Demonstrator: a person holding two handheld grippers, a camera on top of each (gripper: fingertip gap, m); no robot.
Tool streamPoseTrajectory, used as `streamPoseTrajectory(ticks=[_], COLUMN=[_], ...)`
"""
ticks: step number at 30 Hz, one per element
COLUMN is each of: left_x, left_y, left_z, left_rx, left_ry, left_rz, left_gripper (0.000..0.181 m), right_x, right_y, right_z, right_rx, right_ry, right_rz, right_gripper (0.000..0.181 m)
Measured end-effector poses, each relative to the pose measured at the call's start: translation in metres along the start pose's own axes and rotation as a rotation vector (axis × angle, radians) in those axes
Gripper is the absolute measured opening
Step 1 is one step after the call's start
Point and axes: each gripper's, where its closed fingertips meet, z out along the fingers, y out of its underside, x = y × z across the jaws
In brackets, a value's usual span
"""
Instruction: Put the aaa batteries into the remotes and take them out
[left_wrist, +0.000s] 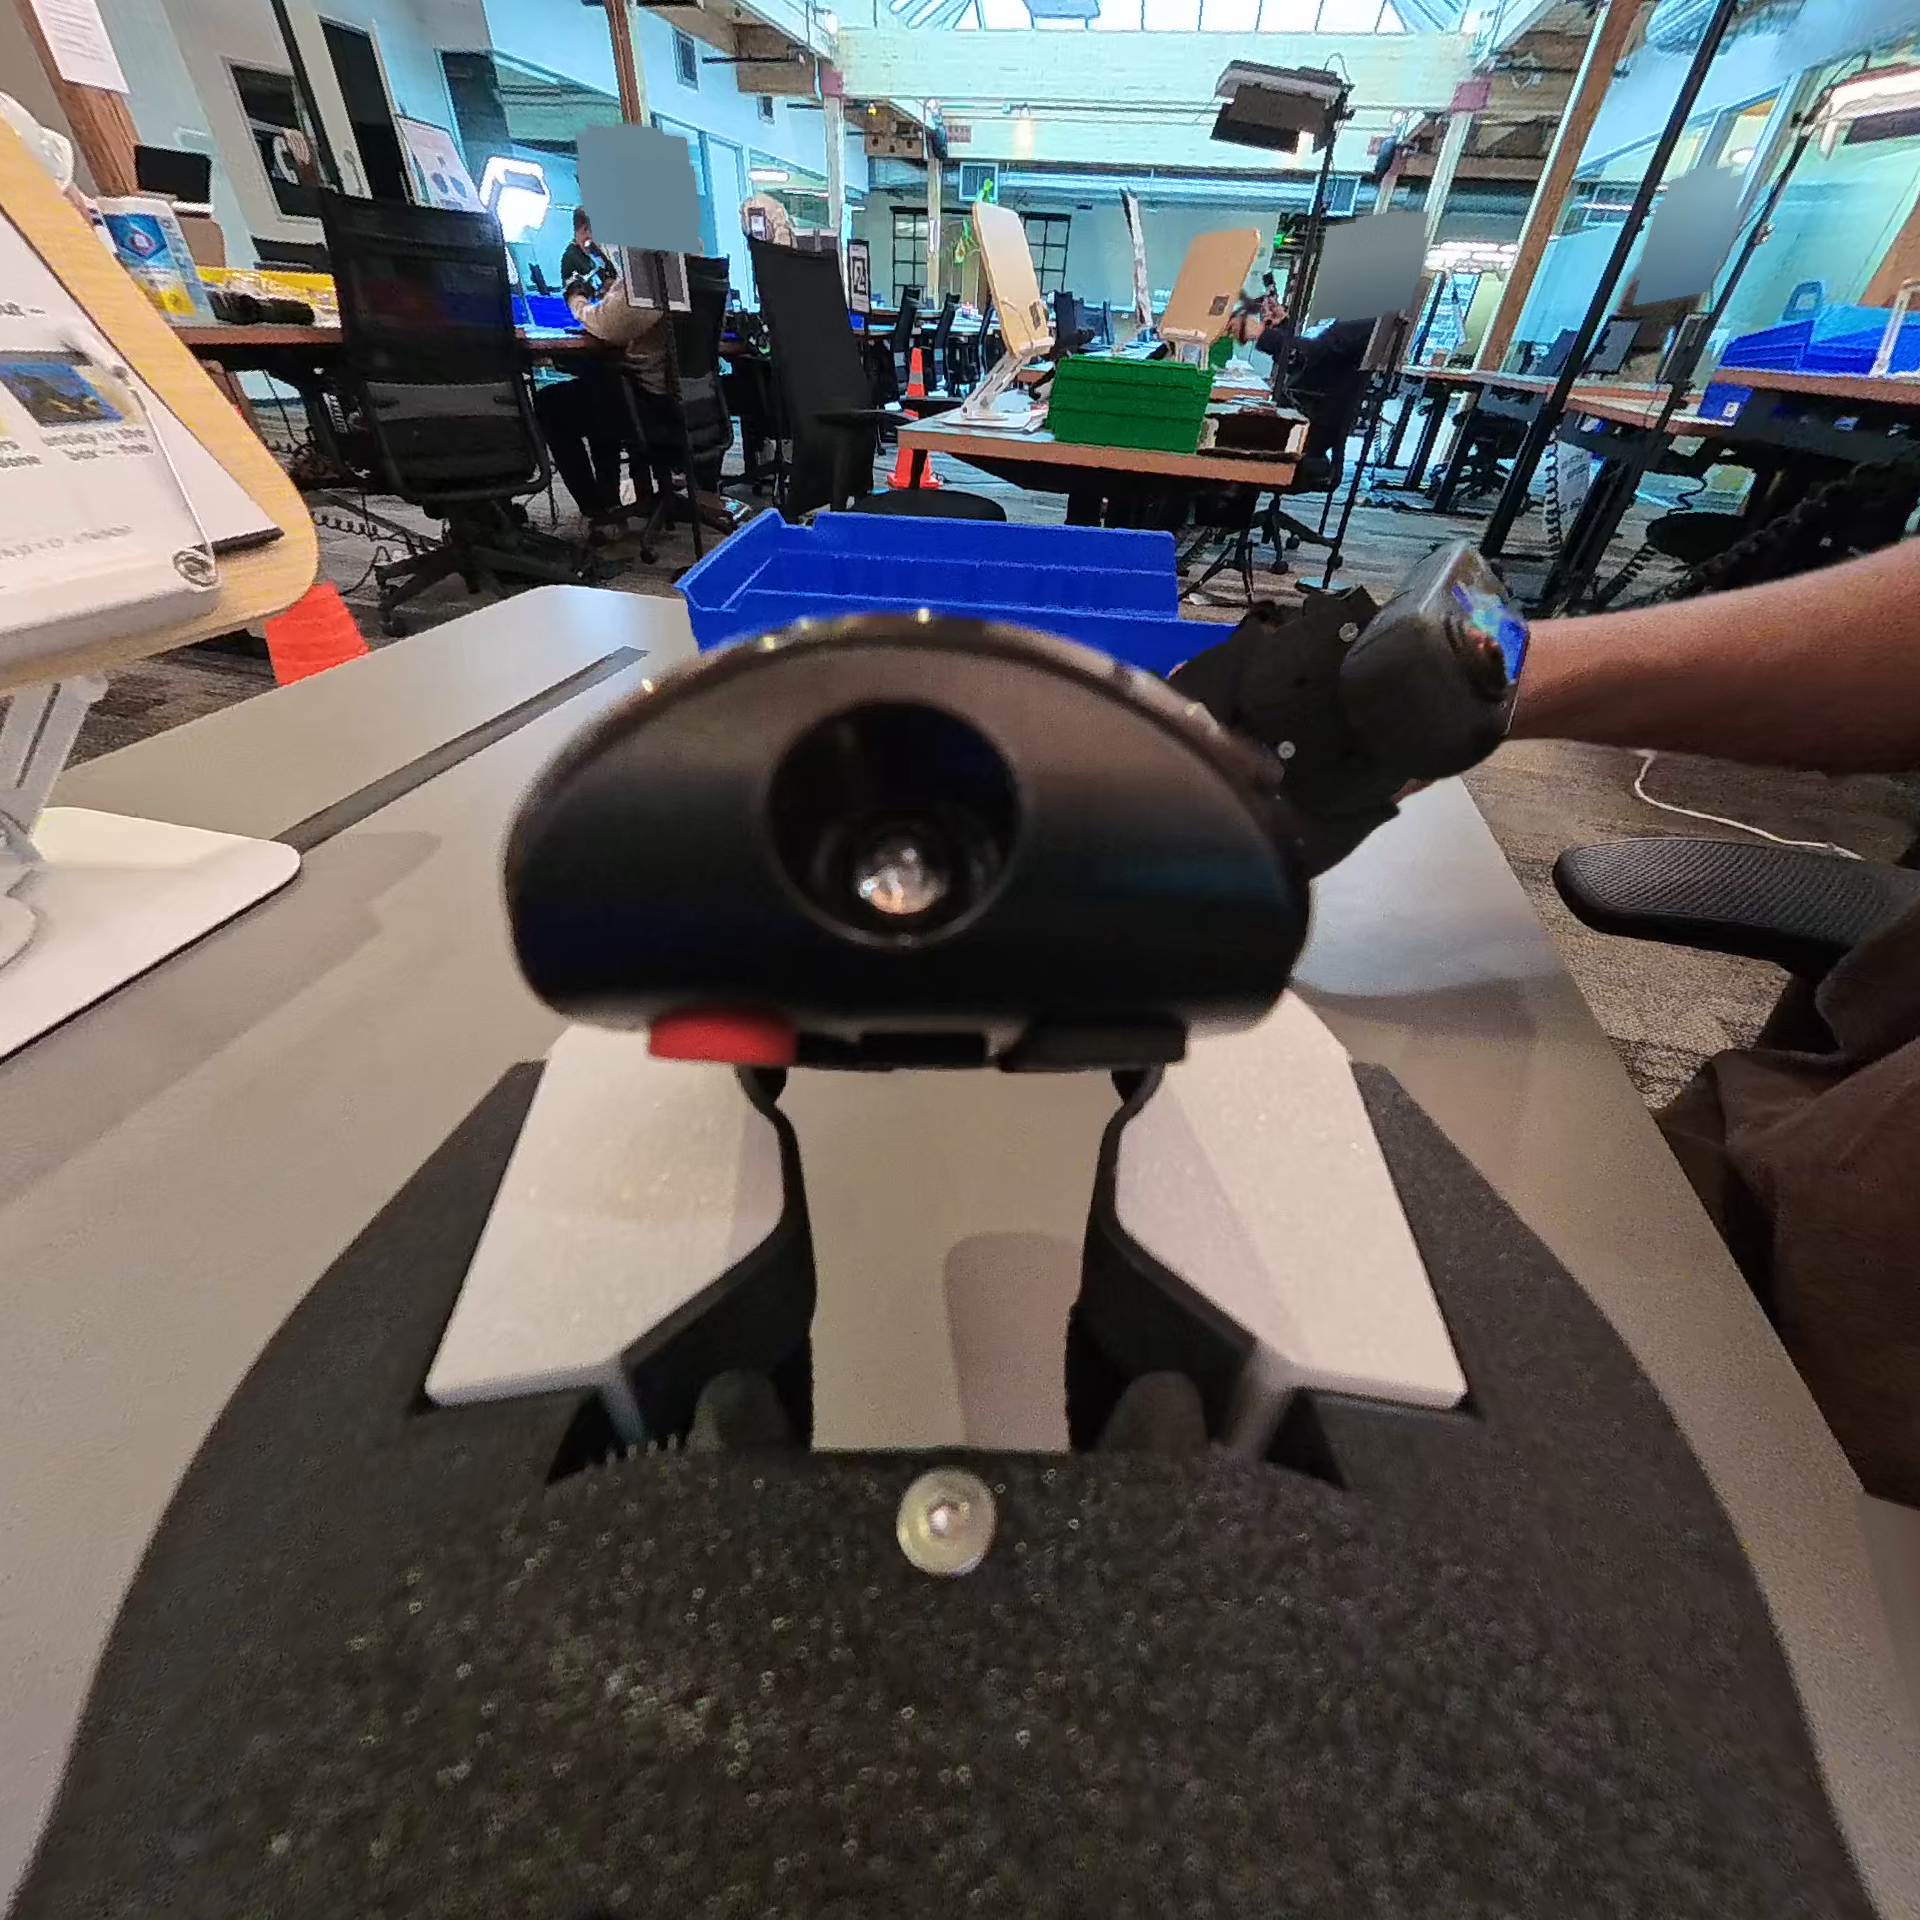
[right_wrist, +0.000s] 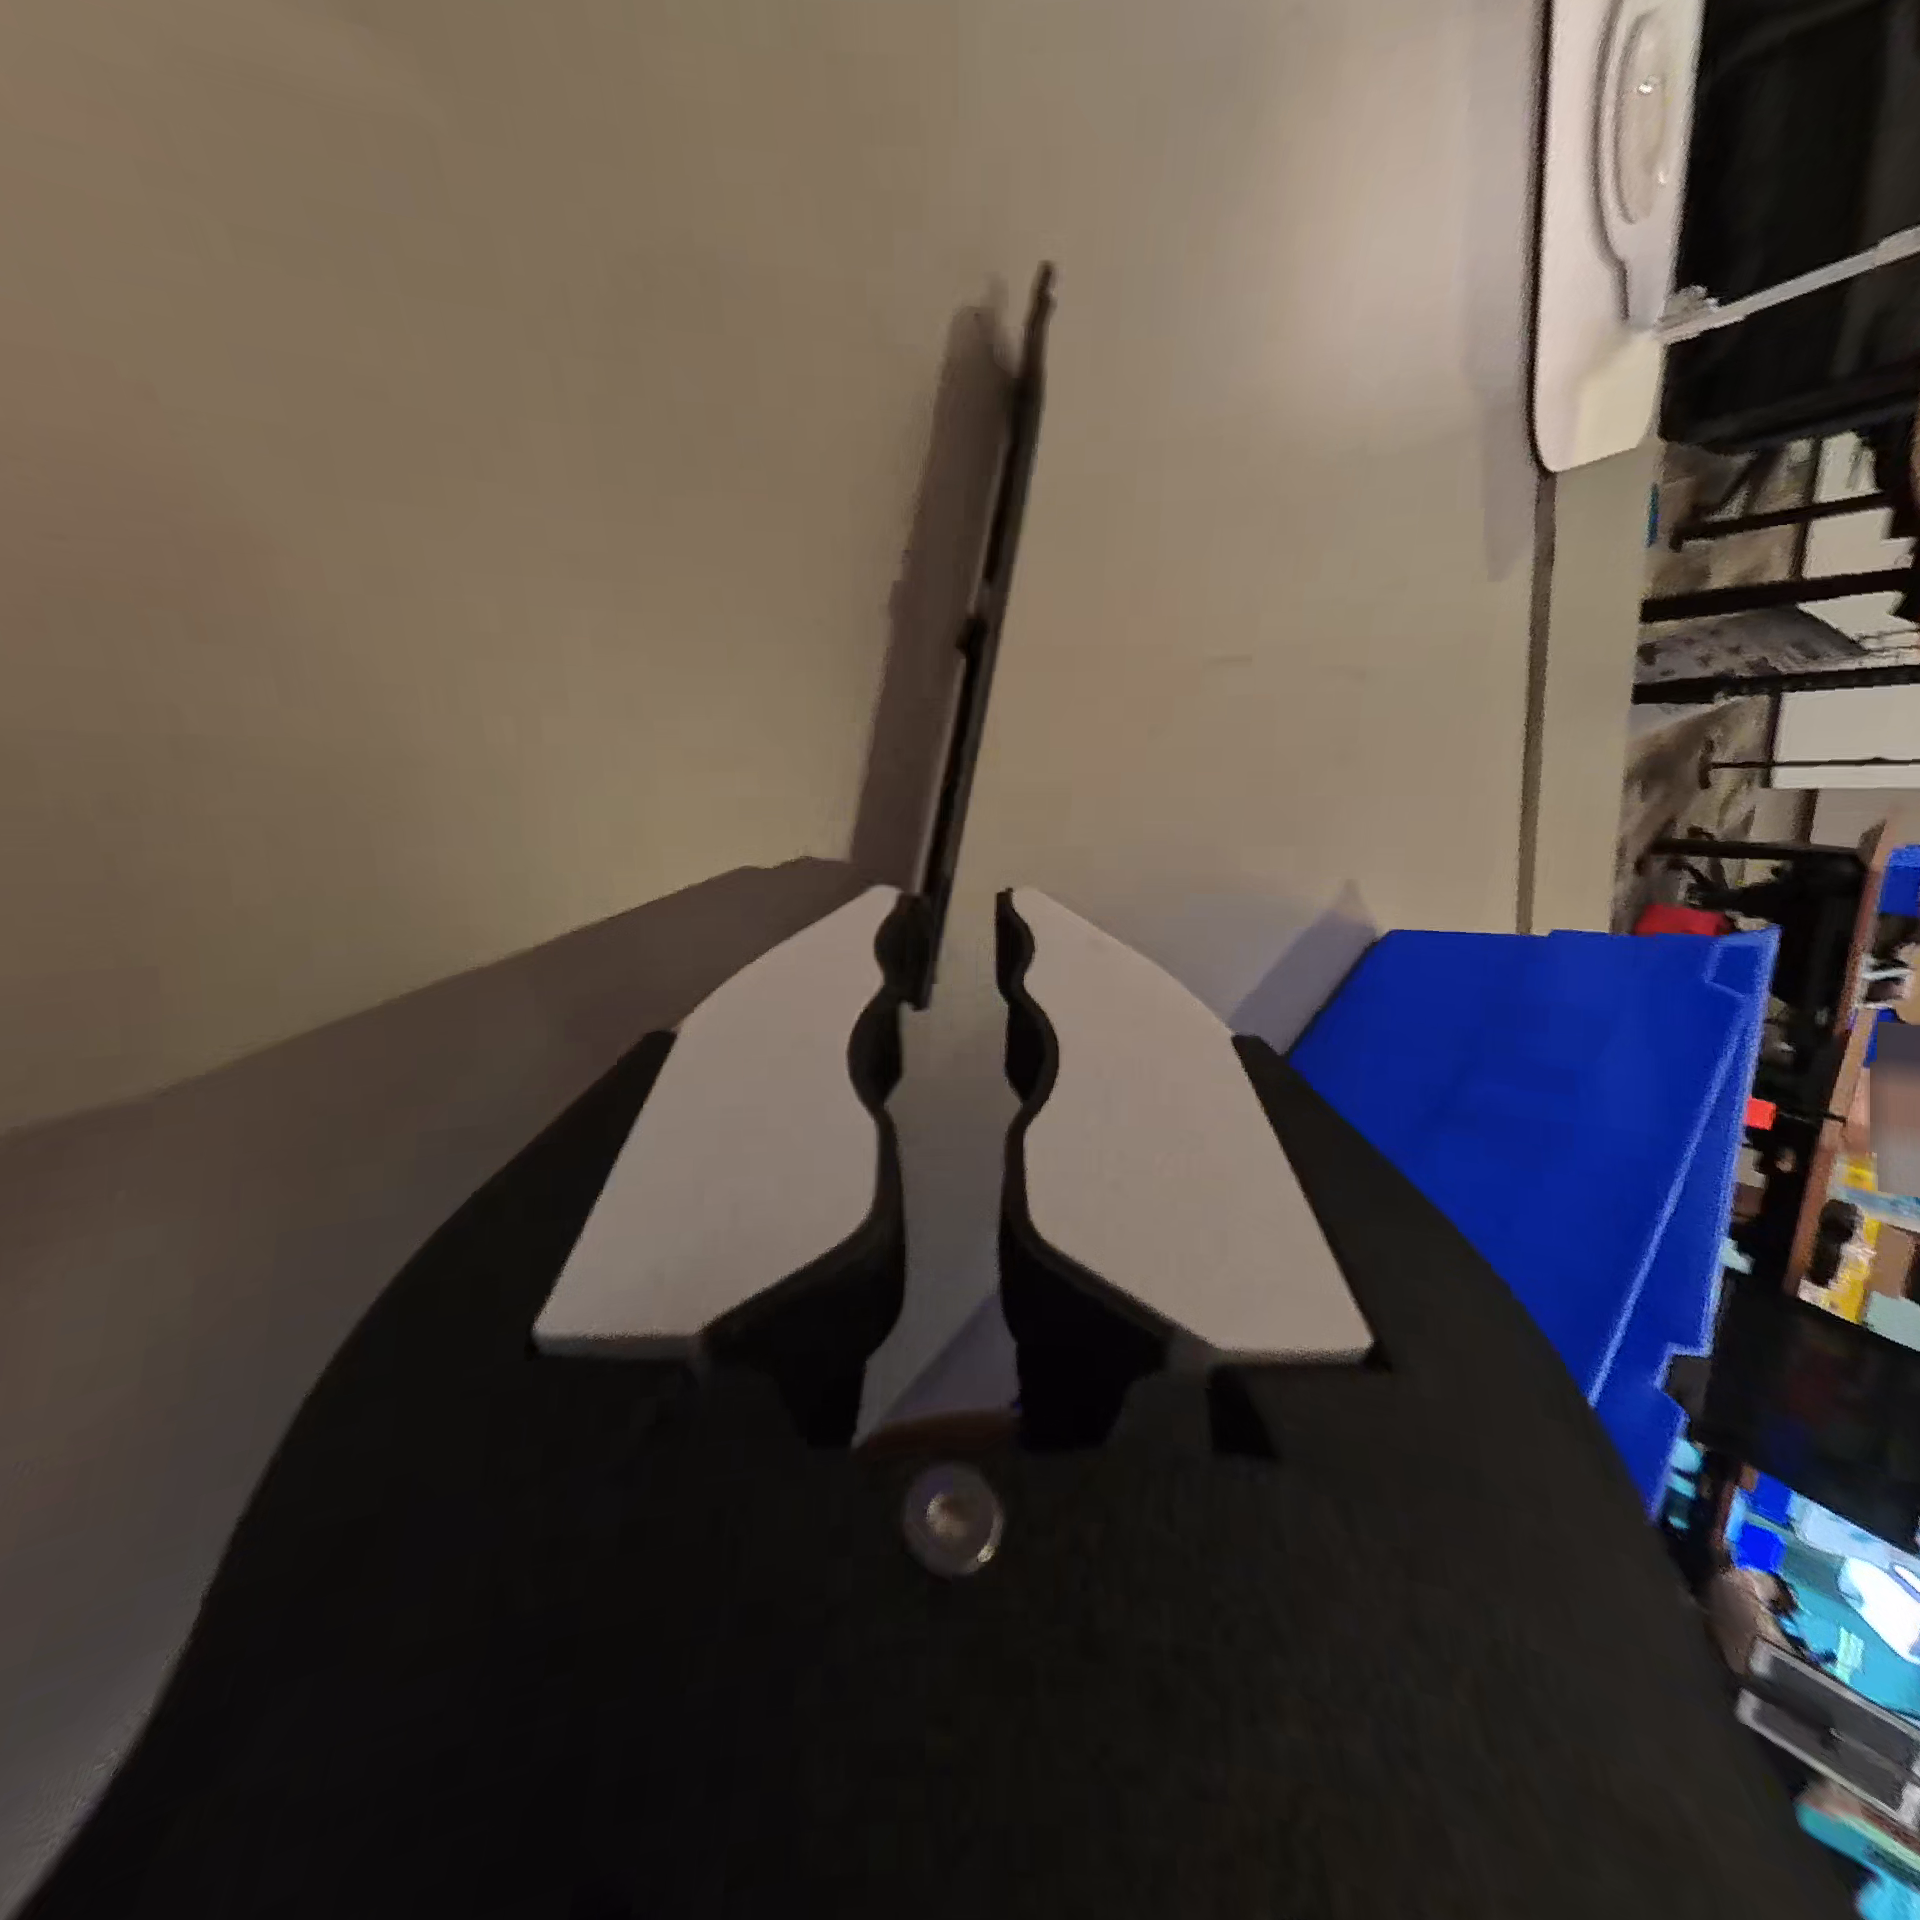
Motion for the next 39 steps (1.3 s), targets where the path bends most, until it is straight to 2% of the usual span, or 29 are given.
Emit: streamPoseTrajectory(ticks=[2, 6, 10, 12, 17, 21, 23, 27, 29, 31, 34, 39], left_x=[-0.001, 0.001, 0.002, 0.002, 0.003, 0.006, 0.007, 0.009, 0.01, 0.01, 0.008, 0.003], left_y=[0.001, 0.001, 0.001, 0.001, 0.002, 0.003, 0.003, 0.004, 0.004, 0.003, 0.0, -0.016], left_z=[0.0, 0.001, 0.001, 0.001, 0.002, 0.003, 0.004, 0.005, 0.005, 0.004, 0.002, -0.007], left_rx=[-0.003, -0.006, -0.008, -0.006, -0.01, -0.013, -0.016, -0.017, -0.016, -0.01, 0.017, 0.147], left_ry=[-0.002, 0.001, 0.001, 0.0, 0.006, 0.016, 0.021, 0.032, 0.035, 0.045, 0.063, 0.145], left_rz=[0.0, 0.003, 0.01, 0.009, 0.004, 0.008, 0.01, 0.005, 0.003, -0.011, -0.053, -0.219], left_gripper=[0.061, 0.061, 0.061, 0.061, 0.061, 0.061, 0.061, 0.061, 0.061, 0.061, 0.061, 0.061], right_x=[-0.009, -0.02, 0.0, 0.003, 0.004, 0.0, 0.0, -0.012, -0.014, -0.017, -0.002, 0.041], right_y=[0.0, -0.011, -0.017, -0.012, 0.008, 0.013, 0.017, 0.017, 0.011, 0.008, 0.001, -0.05], right_z=[-0.001, -0.012, -0.015, -0.012, -0.004, -0.003, -0.002, 0.006, 0.006, 0.005, -0.002, -0.05], right_rx=[0.004, 0.092, 0.164, 0.138, 0.007, 0.08, 0.085, 0.064, 0.102, 0.091, 0.122, 0.349], right_ry=[-0.072, -0.218, -0.279, -0.303, -0.193, -0.294, -0.311, -0.339, -0.351, -0.34, -0.159, 0.142], right_rz=[0.044, 0.233, 0.573, 0.633, 0.603, 0.84, 0.884, 0.852, 0.83, 0.754, 0.533, 0.249], right_gripper=[0.028, 0.029, 0.036, 0.042, 0.03, 0.028, 0.028, 0.03, 0.008, 0.003, 0.003, 0.003])
